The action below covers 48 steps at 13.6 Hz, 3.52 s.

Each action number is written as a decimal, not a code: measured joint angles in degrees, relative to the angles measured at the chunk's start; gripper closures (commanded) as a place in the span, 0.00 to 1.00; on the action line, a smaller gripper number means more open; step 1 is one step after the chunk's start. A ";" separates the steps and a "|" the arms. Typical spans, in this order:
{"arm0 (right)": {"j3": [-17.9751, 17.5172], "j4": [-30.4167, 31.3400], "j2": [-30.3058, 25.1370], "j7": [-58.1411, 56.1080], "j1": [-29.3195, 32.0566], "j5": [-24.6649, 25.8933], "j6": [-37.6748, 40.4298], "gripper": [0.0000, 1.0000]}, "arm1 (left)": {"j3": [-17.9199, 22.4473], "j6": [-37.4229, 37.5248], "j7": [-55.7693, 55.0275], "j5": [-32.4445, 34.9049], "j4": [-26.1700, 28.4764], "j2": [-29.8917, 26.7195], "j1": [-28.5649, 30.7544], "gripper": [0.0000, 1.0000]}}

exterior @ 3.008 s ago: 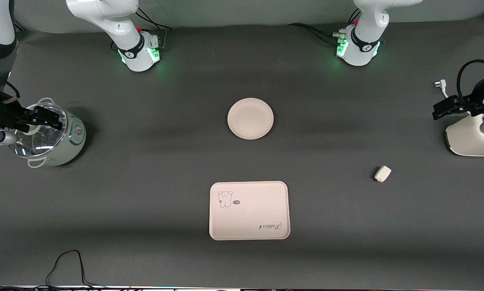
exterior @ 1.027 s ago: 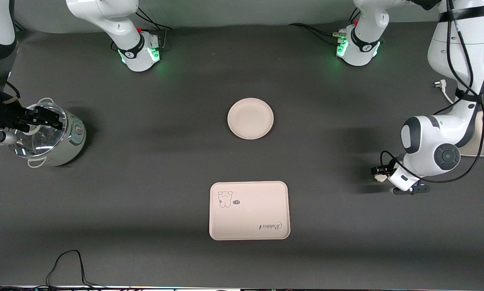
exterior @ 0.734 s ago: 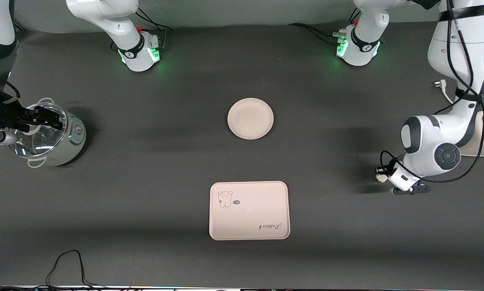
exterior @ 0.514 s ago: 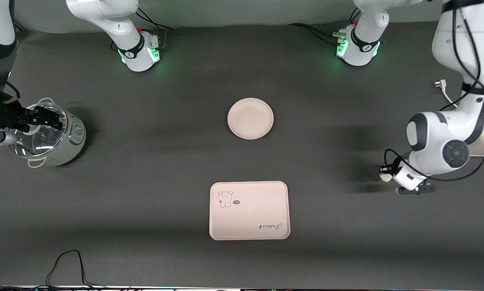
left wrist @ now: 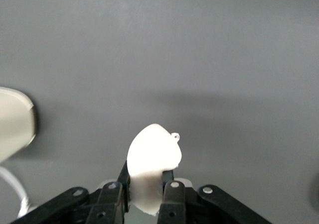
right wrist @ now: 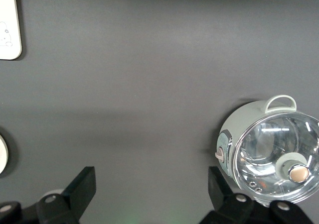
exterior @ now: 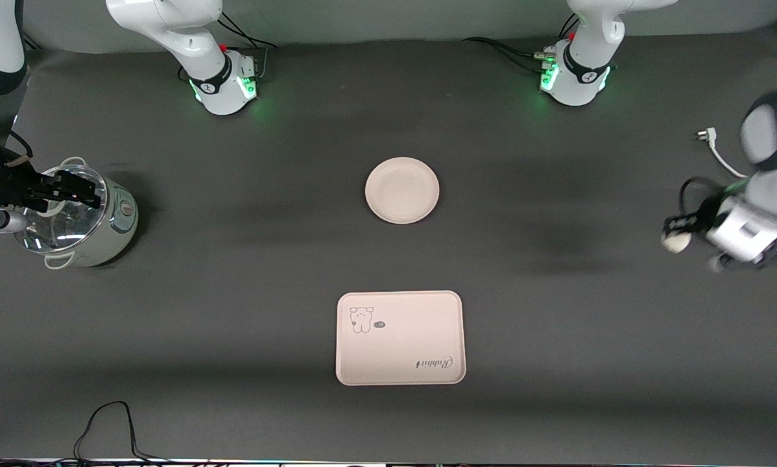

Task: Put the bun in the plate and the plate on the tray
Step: 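Lift the bun with the left gripper and carry it toward the plate, then lower the bun onto the white plate and open the left gripper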

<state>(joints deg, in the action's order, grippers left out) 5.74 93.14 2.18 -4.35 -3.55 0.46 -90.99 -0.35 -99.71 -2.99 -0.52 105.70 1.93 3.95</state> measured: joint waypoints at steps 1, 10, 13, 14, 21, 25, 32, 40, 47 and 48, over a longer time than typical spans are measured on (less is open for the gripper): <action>0.00 0.00 0.00 0.00 0.00 0.00 0.00 0.00 | 0.11 3.98 0.11 0.01 -0.71 -3.36 0.04 0.72; 0.00 0.00 0.00 -0.01 0.00 0.00 0.00 0.00 | 0.17 13.69 1.70 -0.32 -4.97 -8.46 0.91 0.72; 0.02 0.01 0.00 -0.01 -0.01 0.00 0.00 0.00 | -6.53 13.55 -6.65 -1.05 -6.05 -7.59 0.71 0.72; 0.02 0.02 0.00 -0.01 -0.01 0.00 0.00 0.00 | -9.89 13.49 -10.98 -1.90 -7.06 -6.74 0.58 0.72; 0.08 0.06 0.00 -0.01 0.00 0.00 0.00 0.00 | -27.14 8.72 -40.46 -4.59 -17.04 4.34 -4.80 0.72; 0.10 0.07 0.00 -0.02 -0.01 0.00 0.00 0.00 | -27.82 4.98 -50.41 -4.52 -17.09 8.43 -13.83 0.72; 0.10 0.08 0.00 -0.02 -0.01 0.00 0.00 0.00 | -27.94 -9.33 -58.24 -4.39 -5.41 10.96 -24.63 0.71; 0.10 0.12 0.00 -0.02 -0.02 0.00 0.00 0.00 | -27.85 -32.24 -65.37 3.31 7.50 21.27 -29.19 0.71; 0.10 0.15 0.00 -0.02 -0.02 0.00 0.00 0.00 | -27.44 -39.41 -69.33 6.51 7.38 28.73 -30.30 0.01; 0.10 0.15 0.00 -0.02 -0.02 0.00 0.00 0.00 | -27.43 -39.41 -69.61 6.53 7.23 28.73 -30.43 0.00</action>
<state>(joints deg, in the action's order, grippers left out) 5.84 93.29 2.18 -4.37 -3.57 0.46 -90.99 -27.78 -139.13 -72.60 6.01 112.93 30.66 -26.47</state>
